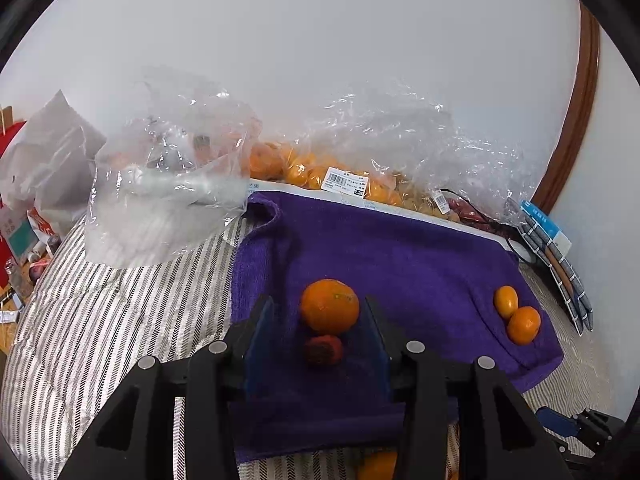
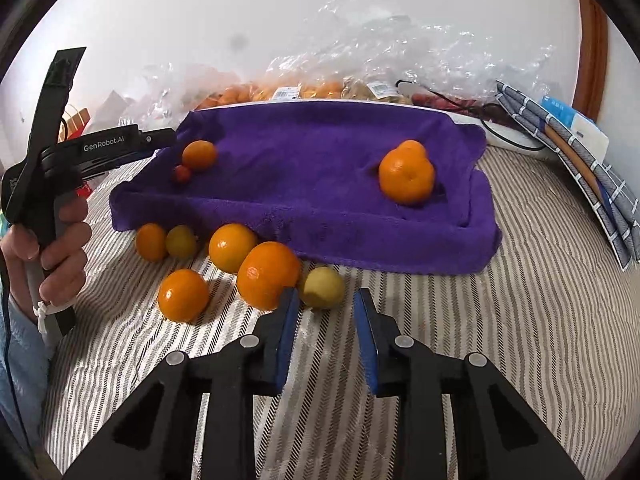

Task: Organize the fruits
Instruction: 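Grasp a small yellow-green fruit with the right gripper while the left gripper withdraws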

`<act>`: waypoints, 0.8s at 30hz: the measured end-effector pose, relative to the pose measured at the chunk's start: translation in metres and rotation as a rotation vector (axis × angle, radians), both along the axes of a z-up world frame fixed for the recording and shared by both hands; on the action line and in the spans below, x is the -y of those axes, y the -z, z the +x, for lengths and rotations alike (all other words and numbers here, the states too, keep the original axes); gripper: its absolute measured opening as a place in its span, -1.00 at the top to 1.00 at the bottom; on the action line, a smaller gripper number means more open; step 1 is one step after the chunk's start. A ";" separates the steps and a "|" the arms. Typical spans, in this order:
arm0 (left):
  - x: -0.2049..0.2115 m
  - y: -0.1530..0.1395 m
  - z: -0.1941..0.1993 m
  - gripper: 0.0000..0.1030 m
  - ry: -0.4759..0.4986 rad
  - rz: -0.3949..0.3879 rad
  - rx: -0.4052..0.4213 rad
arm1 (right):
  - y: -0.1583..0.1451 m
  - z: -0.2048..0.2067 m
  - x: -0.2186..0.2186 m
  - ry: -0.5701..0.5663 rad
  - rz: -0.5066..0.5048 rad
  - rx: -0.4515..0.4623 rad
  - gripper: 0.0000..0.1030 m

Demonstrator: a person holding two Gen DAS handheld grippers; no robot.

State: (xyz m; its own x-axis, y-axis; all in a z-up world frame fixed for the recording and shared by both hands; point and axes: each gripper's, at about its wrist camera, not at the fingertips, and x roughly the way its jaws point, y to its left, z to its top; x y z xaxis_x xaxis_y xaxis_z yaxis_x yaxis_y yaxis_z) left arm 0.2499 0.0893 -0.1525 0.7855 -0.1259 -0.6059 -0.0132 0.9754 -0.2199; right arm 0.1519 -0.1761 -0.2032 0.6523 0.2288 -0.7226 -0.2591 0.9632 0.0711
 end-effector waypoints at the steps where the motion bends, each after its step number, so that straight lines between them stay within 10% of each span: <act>1: -0.001 0.000 0.000 0.18 -0.002 -0.002 0.000 | 0.000 0.001 -0.001 0.004 -0.004 0.001 0.41; 24: -0.001 -0.008 -0.010 0.17 0.016 -0.026 0.020 | 0.003 0.006 0.016 0.091 -0.046 -0.002 0.50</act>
